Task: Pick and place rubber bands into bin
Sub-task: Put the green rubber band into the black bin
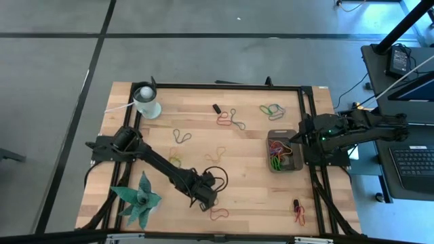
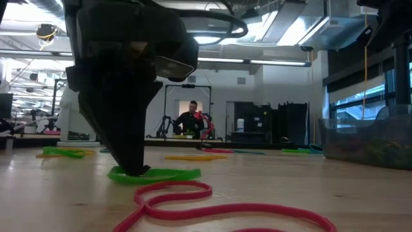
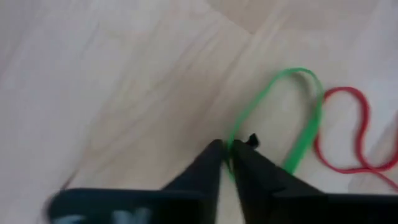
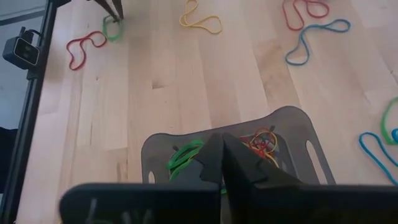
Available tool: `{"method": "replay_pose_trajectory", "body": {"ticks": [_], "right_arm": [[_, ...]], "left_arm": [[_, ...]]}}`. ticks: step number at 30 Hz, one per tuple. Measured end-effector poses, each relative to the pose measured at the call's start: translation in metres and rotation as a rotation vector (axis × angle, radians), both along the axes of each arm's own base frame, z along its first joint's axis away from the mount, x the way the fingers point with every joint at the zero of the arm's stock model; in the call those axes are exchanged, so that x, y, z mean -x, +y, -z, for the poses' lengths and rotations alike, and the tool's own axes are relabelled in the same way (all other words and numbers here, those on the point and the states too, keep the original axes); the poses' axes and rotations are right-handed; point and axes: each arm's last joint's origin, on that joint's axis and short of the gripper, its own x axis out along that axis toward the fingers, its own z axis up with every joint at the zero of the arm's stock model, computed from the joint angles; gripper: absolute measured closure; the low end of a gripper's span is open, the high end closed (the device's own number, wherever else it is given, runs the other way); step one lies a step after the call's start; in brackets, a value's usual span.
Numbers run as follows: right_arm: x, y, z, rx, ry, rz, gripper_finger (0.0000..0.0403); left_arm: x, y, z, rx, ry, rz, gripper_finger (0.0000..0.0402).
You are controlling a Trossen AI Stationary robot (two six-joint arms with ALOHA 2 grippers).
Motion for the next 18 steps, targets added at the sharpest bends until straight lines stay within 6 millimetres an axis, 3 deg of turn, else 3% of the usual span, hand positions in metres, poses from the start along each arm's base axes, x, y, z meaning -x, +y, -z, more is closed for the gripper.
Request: {"method": "replay_pose_trajectory", "body": {"ticks": [2, 8, 11, 18], "right_arm": [[0.0, 0.0, 0.0, 0.005, 0.0, -0.005, 0.0388], [0.0, 0.0, 0.0, 0.01, 0.0, -0.01, 0.0387], [0.0, 0.0, 0.0, 0.013, 0.0, -0.013, 0.0387], [0.0, 0.0, 0.0, 0.018, -0.005, -0.01, 0.0386]], "left_arm": [[0.0, 0.001, 0.0, -0.009, 0.001, -0.002, 0.0391], [0.0, 0.001, -0.004, -0.021, -0.005, 0.005, 0.0398], [-0.003, 0.002, -0.015, -0.044, -0.021, 0.057, 0.0399], [-0.016, 0.031, -0.047, -0.112, -0.049, 0.04, 0.0399]]}}
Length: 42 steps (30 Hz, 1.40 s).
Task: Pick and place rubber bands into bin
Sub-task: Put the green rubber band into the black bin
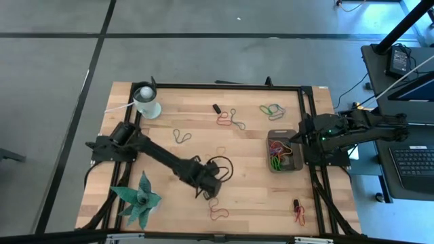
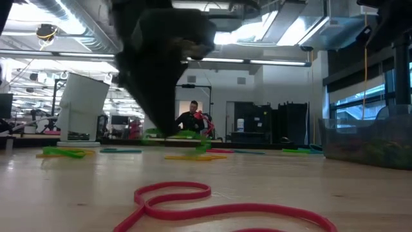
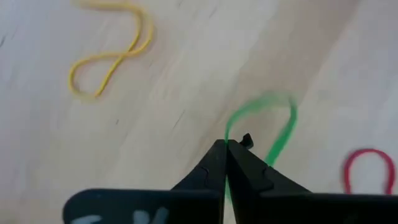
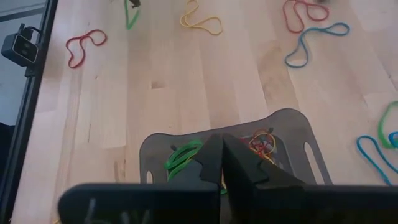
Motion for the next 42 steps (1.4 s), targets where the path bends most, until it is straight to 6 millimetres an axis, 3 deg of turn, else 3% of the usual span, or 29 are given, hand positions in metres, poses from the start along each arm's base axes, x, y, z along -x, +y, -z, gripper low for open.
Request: {"method": "replay_pose_trajectory", "body": {"ticks": [3, 9, 15, 20, 27, 34, 42], "right_arm": [[-0.001, 0.0, -0.001, 0.011, -0.011, 0.015, 0.0386], [-0.001, -0.001, -0.001, 0.01, -0.021, 0.028, 0.0386], [-0.001, -0.001, -0.001, -0.006, -0.02, 0.046, 0.0386], [-0.001, -0.002, -0.001, 0.01, -0.027, 0.097, 0.0386], [-0.004, -0.002, -0.004, 0.015, -0.07, 0.119, 0.0386], [-0.005, -0.002, -0.005, 0.0, -0.075, 0.133, 0.0386], [-0.005, -0.002, -0.005, -0.017, -0.077, 0.149, 0.0386]], "left_arm": [[-0.013, 0.014, -0.012, -0.034, -0.02, 0.074, 0.0399], [-0.049, 0.059, -0.055, -0.162, -0.17, 0.177, 0.0399], [-0.088, 0.116, -0.1, -0.304, -0.475, 0.283, 0.0399], [-0.115, 0.155, -0.114, -0.39, -0.76, 0.335, 0.0399], [-0.158, 0.186, -0.076, -0.324, -0.872, 0.414, 0.0399], [-0.213, 0.182, -0.037, -0.2, -0.946, 0.541, 0.04], [-0.235, 0.171, -0.001, -0.178, -0.962, 0.588, 0.0399]]}}
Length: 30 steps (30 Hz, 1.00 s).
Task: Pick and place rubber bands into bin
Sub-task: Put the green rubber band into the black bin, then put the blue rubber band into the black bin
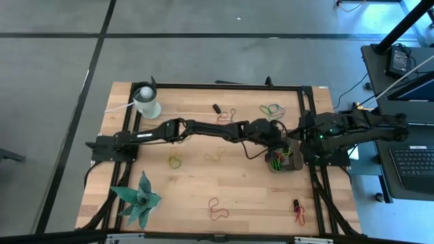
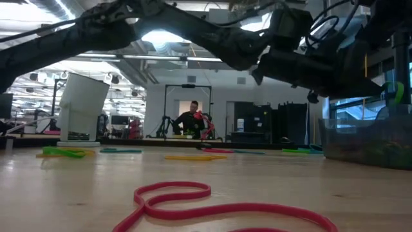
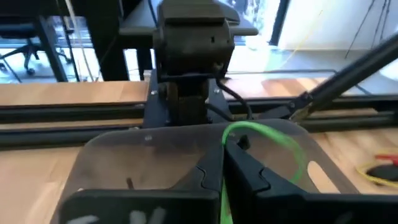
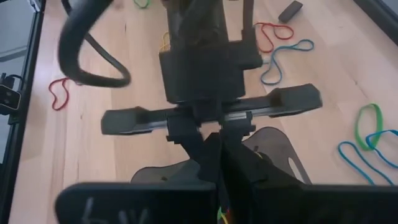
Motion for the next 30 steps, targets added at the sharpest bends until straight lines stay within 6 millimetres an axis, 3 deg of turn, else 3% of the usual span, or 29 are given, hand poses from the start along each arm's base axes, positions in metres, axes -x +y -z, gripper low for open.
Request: {"method": "replay_pose_trajectory", "body": {"ticks": [5, 18, 30], "right_arm": [[0.0, 0.0, 0.0, -0.001, 0.0, 0.001, 0.0386], [0.0, -0.001, 0.0, 0.014, 0.001, 0.01, 0.0386], [0.0, 0.0, 0.0, 0.032, 0.005, -0.006, 0.0386]], "left_arm": [[0.001, -0.001, 0.004, -0.037, 0.037, 0.013, 0.0384], [0.005, 0.001, 0.004, 0.007, 0.138, 0.016, 0.0267], [0.015, -0.002, -0.004, -0.096, 0.266, -0.016, 0.026]]}}
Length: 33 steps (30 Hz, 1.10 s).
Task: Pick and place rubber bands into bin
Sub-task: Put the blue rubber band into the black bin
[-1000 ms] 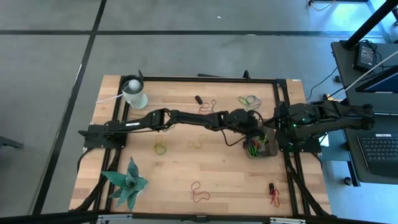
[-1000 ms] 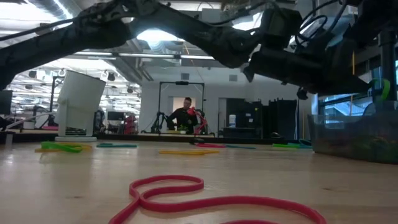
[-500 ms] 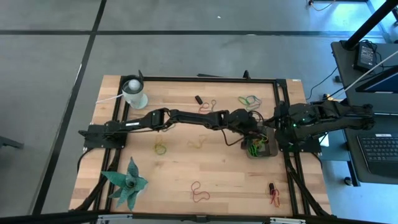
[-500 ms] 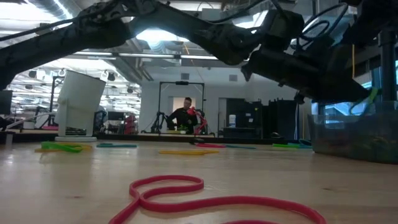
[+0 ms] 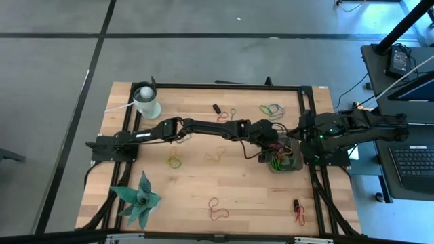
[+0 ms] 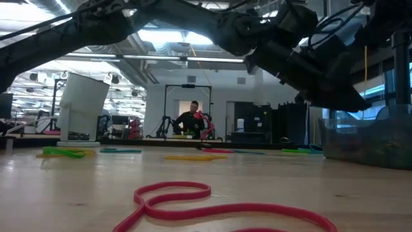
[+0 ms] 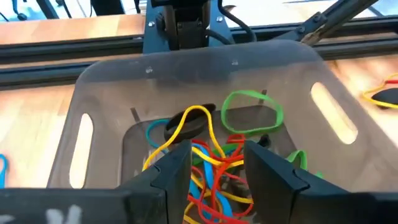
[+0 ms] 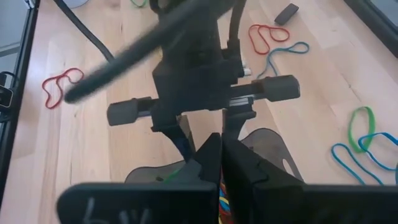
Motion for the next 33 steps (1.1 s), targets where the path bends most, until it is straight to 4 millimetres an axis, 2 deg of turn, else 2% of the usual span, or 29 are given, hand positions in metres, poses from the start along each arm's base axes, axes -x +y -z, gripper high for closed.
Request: {"method": "replay_pose_trajectory", "body": {"ticks": [3, 7, 11, 13, 18, 22, 26, 33], "right_arm": [[0.0, 0.0, 0.0, 0.0, 0.001, 0.001, 0.0386], [0.0, 0.0, 0.0, 0.0, 0.0, 0.0, 0.0386], [0.0, 0.0, 0.0, 0.002, 0.0, -0.002, 0.0386], [0.0, 0.0, 0.0, 0.002, 0.0, -0.002, 0.0386], [0.0, 0.0, 0.0, 0.002, -0.001, -0.002, 0.0386], [0.0, 0.0, 0.0, 0.002, 0.0, -0.003, 0.0386], [0.0, 0.0, 0.0, 0.002, 0.0, -0.003, 0.0386], [0.0, 0.0, 0.0, 0.001, -0.002, -0.003, 0.0386]], "left_arm": [[0.004, 0.0, -0.014, 0.025, 0.005, -0.016, 0.0263], [0.018, 0.006, -0.044, 0.023, 0.061, -0.04, 0.027], [0.044, 0.012, -0.07, -0.021, 0.223, -0.144, 0.0286], [0.059, 0.016, -0.077, -0.029, 0.333, -0.197, 0.0302], [0.093, 0.031, -0.068, 0.022, 0.581, -0.22, 0.0358], [0.12, 0.035, -0.067, 0.082, 0.636, -0.288, 0.0396], [0.156, 0.028, -0.064, 0.064, 0.644, -0.413, 0.0398], [0.238, 0.009, -0.063, 0.035, 0.621, -0.581, 0.0398]]}}
